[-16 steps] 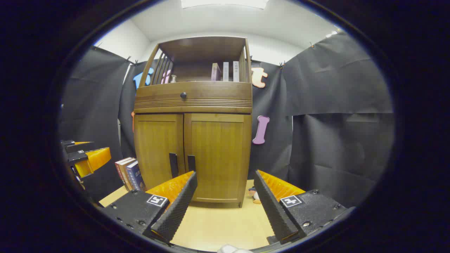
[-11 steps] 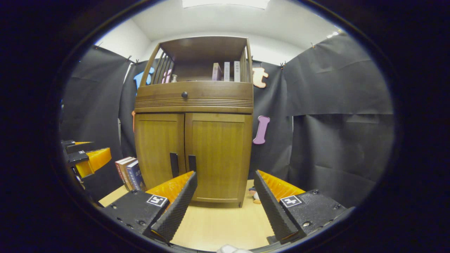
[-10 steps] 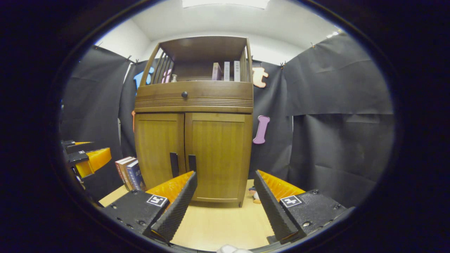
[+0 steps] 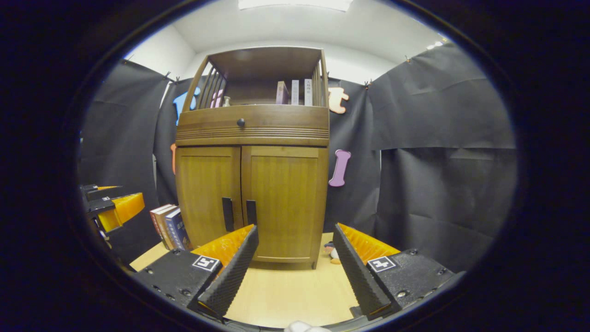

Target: Open the right door of the double-door shoe cabinet with the right hand, and open the left door with the left hand.

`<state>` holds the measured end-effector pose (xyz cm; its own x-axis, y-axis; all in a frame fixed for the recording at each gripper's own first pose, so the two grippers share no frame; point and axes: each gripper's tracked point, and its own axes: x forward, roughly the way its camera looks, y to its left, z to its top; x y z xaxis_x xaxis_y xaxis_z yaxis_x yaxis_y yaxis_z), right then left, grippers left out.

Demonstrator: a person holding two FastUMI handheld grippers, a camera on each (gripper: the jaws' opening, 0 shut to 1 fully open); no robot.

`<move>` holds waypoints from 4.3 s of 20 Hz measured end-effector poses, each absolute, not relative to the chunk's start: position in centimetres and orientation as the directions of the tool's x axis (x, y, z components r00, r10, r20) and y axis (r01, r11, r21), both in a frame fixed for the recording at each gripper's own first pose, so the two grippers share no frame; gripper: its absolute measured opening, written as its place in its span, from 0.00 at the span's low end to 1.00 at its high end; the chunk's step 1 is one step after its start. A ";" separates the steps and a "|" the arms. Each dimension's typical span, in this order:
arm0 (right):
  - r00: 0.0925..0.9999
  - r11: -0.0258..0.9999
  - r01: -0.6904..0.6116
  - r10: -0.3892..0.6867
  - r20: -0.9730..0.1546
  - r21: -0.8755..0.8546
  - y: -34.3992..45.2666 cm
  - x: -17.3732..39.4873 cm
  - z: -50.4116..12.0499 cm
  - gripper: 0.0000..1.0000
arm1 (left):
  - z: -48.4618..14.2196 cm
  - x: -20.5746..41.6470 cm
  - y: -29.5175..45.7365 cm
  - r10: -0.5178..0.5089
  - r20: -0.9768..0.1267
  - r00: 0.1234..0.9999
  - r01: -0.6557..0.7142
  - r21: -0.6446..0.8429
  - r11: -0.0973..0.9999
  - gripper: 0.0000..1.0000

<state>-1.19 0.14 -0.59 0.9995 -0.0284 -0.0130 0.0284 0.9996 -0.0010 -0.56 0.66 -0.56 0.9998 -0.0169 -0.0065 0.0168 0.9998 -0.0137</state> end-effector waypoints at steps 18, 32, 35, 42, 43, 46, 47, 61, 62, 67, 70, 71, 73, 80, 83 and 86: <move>0.988 0.990 -0.138 0.137 -0.069 0.003 5.6 16.6 -5.0 1.00 | 0.3 1.5 0.3 0.057 -0.013 0.998 -0.056 0.027 0.998 0.96; 0.966 0.976 -0.215 0.207 -0.156 -0.037 13.0 31.2 -10.3 0.87 | -0.3 4.0 3.1 0.197 -0.032 0.980 -0.195 0.062 0.979 0.96; 0.966 0.976 -0.217 0.212 -0.148 -0.019 13.5 31.6 -10.3 0.67 | -0.2 4.5 3.2 0.173 -0.035 0.984 -0.171 0.054 0.984 1.00; 0.960 0.975 -0.223 0.219 -0.177 0.000 14.4 31.5 -10.8 0.34 | -0.6 4.4 2.7 0.122 -0.036 0.992 -0.119 0.062 0.991 0.96; 0.957 0.973 -0.229 0.225 -0.183 -0.003 14.2 31.3 -10.8 0.33 | -0.8 4.4 2.3 0.109 -0.038 0.993 -0.107 0.058 0.993 0.96; 0.950 0.969 -0.245 0.242 -0.195 0.009 14.1 30.3 -10.9 0.32 | -1.5 4.0 1.1 0.069 -0.050 0.996 -0.068 0.029 0.997 0.96; 0.949 0.969 -0.248 0.245 -0.196 0.009 13.9 29.8 -10.8 0.31 | -1.6 3.9 0.6 0.055 -0.053 0.997 -0.054 0.022 0.998 0.96; 0.963 0.982 -0.189 0.185 -0.195 -0.003 10.9 22.7 -11.3 0.31 | -2.1 0.8 0.9 -0.034 -0.035 0.999 0.034 0.016 0.999 0.96; 0.964 0.983 -0.183 0.180 -0.195 0.001 10.6 22.2 -11.4 0.30 | -1.9 0.5 1.0 -0.038 -0.032 0.999 0.039 0.016 0.999 0.96; 0.970 0.989 -0.147 0.146 -0.197 0.010 8.7 19.5 -11.5 0.30 | -1.8 -0.8 0.9 -0.064 -0.021 0.998 0.064 0.016 0.998 0.96; 0.974 0.992 -0.122 0.122 -0.193 0.010 7.2 17.9 -11.7 0.30 | -1.6 -1.4 0.6 -0.080 -0.009 0.997 0.080 0.020 0.997 0.96; 0.975 0.993 -0.114 0.115 -0.193 0.012 6.8 17.4 -11.8 0.30 | -1.7 -1.6 0.3 -0.087 -0.011 0.996 0.087 0.021 0.996 0.96; 0.976 0.995 -0.100 0.102 -0.192 0.018 5.8 16.5 -11.8 0.30 | -1.8 -1.9 0.0 -0.100 -0.013 0.995 0.100 0.021 0.995 0.96; 0.978 0.998 -0.056 0.063 -0.200 0.040 3.0 14.0 -12.0 0.26 | -2.3 -2.4 -1.7 -0.144 -0.020 0.989 0.144 0.017 0.989 0.96; 0.976 0.997 -0.044 0.056 -0.209 0.060 1.9 13.2 -12.1 0.23 | -2.7 -2.4 -2.7 -0.169 -0.029 0.985 0.169 0.012 0.986 0.96; 0.975 0.997 -0.039 0.053 -0.214 0.069 0.5 12.6 -12.2 0.21 | -2.8 -2.4 -4.1 -0.200 -0.037 0.979 0.200 -0.002 0.980 0.96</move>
<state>12.61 0.51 -12.24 0.9753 0.0530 -0.2144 -0.0390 0.9968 0.0694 -2.39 -4.12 -2.79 0.9791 -0.2002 -0.0370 0.2002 0.9798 -0.0024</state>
